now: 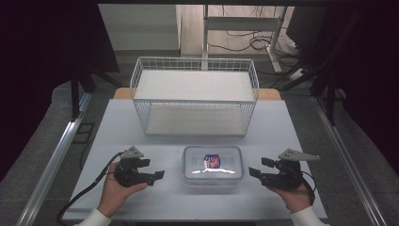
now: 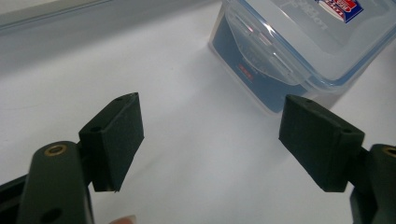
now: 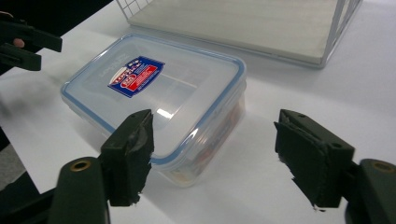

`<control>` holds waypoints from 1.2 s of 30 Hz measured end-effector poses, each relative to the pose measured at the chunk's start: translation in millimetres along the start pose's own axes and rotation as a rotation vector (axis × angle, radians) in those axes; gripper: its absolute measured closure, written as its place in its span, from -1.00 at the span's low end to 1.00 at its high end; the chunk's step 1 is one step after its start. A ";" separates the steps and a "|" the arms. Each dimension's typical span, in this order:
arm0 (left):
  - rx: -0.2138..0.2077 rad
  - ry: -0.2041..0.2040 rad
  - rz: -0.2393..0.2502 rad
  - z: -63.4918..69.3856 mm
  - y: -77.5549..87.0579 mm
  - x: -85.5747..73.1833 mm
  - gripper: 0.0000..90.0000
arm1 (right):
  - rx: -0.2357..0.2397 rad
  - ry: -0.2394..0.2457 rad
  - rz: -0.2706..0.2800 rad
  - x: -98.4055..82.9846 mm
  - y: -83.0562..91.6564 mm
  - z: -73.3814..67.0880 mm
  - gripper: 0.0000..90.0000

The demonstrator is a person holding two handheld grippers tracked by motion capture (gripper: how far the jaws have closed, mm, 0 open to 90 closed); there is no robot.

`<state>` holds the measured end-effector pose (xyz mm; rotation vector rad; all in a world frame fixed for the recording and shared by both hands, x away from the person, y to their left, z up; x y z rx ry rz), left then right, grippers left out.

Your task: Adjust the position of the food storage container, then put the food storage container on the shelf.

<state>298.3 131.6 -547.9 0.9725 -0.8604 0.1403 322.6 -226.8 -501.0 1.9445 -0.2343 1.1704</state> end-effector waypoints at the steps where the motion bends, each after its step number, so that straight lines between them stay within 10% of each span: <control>1: -0.010 0.004 0.007 2.1 0.2 0.3 -0.53 | -0.014 0.014 0.009 1.9 0.5 -0.9 -0.46; 24: -0.103 0.054 0.037 6.8 -13.6 20.7 -0.65 | 0.070 -0.039 -0.053 6.4 -25.7 0.9 -0.60; 36: -0.293 0.204 -0.023 16.2 -56.3 37.8 -0.77 | 0.058 -0.040 -0.062 9.8 -34.1 -2.0 -0.60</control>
Point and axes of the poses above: each handheld gripper's, and its own axes: y roughly backward along the jaws, x roughly out of its top, z roughly to its right, the point moved 9 cm from there along -y, roughly forward along the jaws
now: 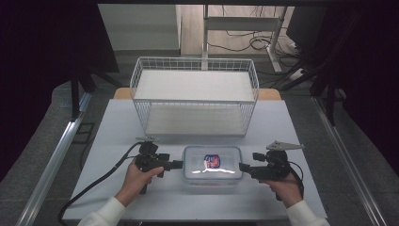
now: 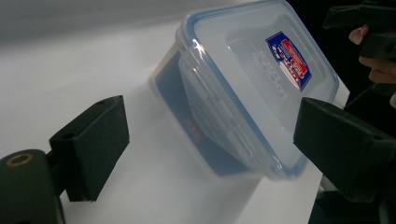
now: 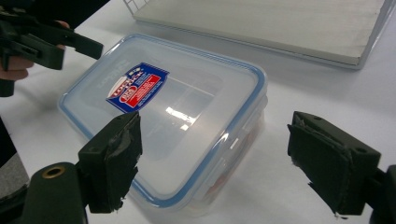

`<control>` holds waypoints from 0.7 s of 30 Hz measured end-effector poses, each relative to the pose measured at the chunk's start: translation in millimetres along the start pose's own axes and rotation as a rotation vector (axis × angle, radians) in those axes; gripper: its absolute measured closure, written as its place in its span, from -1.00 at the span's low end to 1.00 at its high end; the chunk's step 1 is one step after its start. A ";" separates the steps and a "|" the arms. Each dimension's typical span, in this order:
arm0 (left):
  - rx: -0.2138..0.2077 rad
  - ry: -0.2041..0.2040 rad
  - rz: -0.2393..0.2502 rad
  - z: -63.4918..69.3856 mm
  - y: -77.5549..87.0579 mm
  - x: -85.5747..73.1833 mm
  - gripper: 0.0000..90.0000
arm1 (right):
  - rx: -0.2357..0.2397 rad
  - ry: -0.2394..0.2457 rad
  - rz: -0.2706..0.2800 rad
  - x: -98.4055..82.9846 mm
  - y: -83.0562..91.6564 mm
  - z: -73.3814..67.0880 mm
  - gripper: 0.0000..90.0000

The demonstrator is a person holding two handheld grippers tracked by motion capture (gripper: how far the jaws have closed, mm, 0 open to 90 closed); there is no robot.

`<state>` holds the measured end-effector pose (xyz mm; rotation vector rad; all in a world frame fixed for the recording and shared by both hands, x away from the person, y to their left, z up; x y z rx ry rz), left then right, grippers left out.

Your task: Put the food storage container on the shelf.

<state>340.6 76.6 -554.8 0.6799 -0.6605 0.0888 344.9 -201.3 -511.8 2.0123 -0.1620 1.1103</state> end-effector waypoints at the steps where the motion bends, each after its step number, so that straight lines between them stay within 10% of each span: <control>1: -0.029 0.017 -0.012 1.0 -9.5 1.0 -0.75 | -0.001 -0.004 -0.001 0.4 -2.9 1.0 -0.60; 11: -0.129 0.061 -0.042 8.8 -28.8 -0.4 -0.54 | 0.053 -0.088 -0.055 2.5 -22.4 4.5 -0.63; 21: -0.142 0.076 -0.055 11.5 -30.4 -4.6 -0.41 | 0.140 -0.192 -0.145 -8.9 -43.0 2.2 -0.77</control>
Point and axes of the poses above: each handheld gripper's, and its own axes: y roughly backward along the jaws, x roughly out of its top, z roughly to its right, the point moved 9 cm from there along -y, roughly forward along the jaws
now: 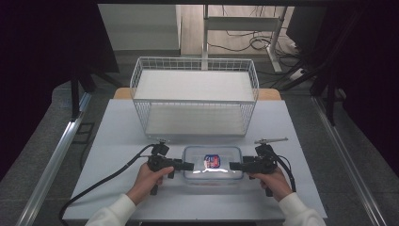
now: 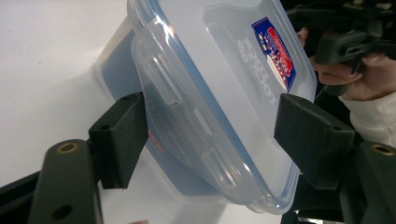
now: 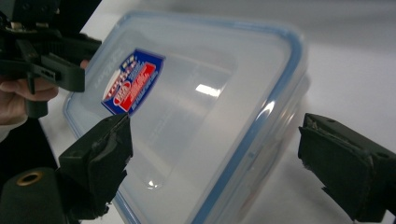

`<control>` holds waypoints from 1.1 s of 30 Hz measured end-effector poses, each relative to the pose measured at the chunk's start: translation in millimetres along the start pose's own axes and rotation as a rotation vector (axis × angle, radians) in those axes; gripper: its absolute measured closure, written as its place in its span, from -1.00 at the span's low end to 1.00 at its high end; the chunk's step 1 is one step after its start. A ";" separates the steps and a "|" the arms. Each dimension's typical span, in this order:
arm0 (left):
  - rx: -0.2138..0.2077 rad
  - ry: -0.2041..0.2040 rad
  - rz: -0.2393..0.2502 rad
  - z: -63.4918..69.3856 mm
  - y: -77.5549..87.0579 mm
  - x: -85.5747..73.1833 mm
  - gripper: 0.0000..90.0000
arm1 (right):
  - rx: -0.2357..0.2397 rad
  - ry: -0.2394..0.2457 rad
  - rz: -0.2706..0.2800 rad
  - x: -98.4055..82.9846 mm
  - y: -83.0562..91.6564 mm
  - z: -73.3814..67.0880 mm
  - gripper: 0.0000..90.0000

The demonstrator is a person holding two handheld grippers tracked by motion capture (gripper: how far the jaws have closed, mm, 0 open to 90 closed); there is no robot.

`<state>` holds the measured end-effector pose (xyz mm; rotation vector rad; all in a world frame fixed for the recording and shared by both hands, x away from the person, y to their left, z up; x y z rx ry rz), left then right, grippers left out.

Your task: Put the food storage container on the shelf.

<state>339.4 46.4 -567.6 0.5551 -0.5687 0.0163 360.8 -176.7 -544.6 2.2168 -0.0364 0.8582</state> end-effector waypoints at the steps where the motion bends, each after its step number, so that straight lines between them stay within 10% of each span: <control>1: 0.002 0.001 0.000 0.1 0.3 0.1 -0.40 | 0.007 -0.009 -0.010 -1.3 -1.9 0.7 -0.77; 9: 0.008 0.011 0.005 1.1 2.4 0.9 -0.31 | 0.056 -0.072 -0.060 -7.5 -11.6 3.0 -0.73; 19: 0.015 0.000 0.017 5.3 6.3 -0.1 -0.19 | 0.086 -0.164 -0.038 -9.0 7.8 3.5 -0.18; 33: 0.046 -0.034 0.073 22.3 18.0 -10.7 0.06 | 0.032 -0.168 0.030 -16.7 21.9 -12.1 -0.01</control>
Point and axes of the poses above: each handheld gripper's, and its own axes: y roughly backward along the jaws, x roughly out of its top, z roughly to its right, the point moved 9 cm from there along -y, roughly forward along the jaws
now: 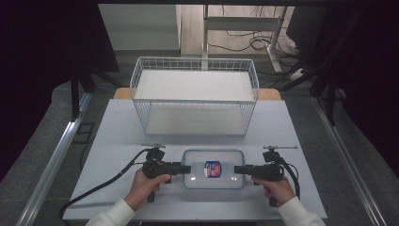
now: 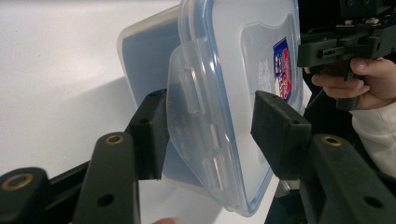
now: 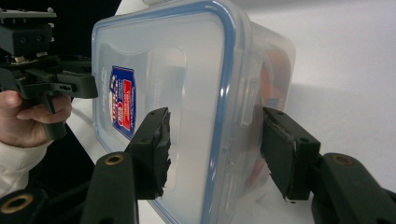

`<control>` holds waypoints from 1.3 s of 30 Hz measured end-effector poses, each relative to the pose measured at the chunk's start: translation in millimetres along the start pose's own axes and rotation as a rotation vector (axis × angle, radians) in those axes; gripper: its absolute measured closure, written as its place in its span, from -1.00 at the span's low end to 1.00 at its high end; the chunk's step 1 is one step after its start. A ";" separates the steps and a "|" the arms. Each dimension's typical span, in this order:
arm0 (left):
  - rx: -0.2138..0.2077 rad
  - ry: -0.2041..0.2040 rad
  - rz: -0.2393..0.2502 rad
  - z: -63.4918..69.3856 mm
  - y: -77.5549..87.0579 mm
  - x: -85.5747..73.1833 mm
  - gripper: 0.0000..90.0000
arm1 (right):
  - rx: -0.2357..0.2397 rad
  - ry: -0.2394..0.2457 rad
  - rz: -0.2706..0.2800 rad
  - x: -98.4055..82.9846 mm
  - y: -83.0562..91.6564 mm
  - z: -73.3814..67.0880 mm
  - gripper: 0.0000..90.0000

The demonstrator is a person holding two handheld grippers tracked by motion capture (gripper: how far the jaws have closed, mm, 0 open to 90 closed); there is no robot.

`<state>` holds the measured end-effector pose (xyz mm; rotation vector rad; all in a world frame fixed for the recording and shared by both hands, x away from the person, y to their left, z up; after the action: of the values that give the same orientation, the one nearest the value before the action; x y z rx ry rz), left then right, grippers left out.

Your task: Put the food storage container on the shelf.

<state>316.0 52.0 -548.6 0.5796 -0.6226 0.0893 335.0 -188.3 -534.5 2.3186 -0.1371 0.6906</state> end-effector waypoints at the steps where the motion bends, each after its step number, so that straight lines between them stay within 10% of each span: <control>1: 0.001 -0.002 -0.005 0.5 0.9 -0.5 0.07 | -0.006 0.000 0.002 -0.8 0.7 -1.2 -0.01; 24: -0.002 -0.022 0.022 5.2 11.5 8.8 0.13 | -0.004 0.010 0.028 7.1 3.7 -10.6 0.02; 39: 0.024 -0.032 0.034 -25.4 29.1 46.2 0.13 | 0.005 0.044 0.051 49.8 -20.0 -15.1 0.03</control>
<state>359.7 85.8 -524.8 0.5947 -0.6632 0.1195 376.5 -158.8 -511.6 2.3098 -0.1750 0.7677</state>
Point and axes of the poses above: each handheld gripper's, and its own axes: y roughly backward along the jaws, x roughly out of its top, z roughly to its right, the point moved 9 cm from there along -y, roughly forward along the jaws
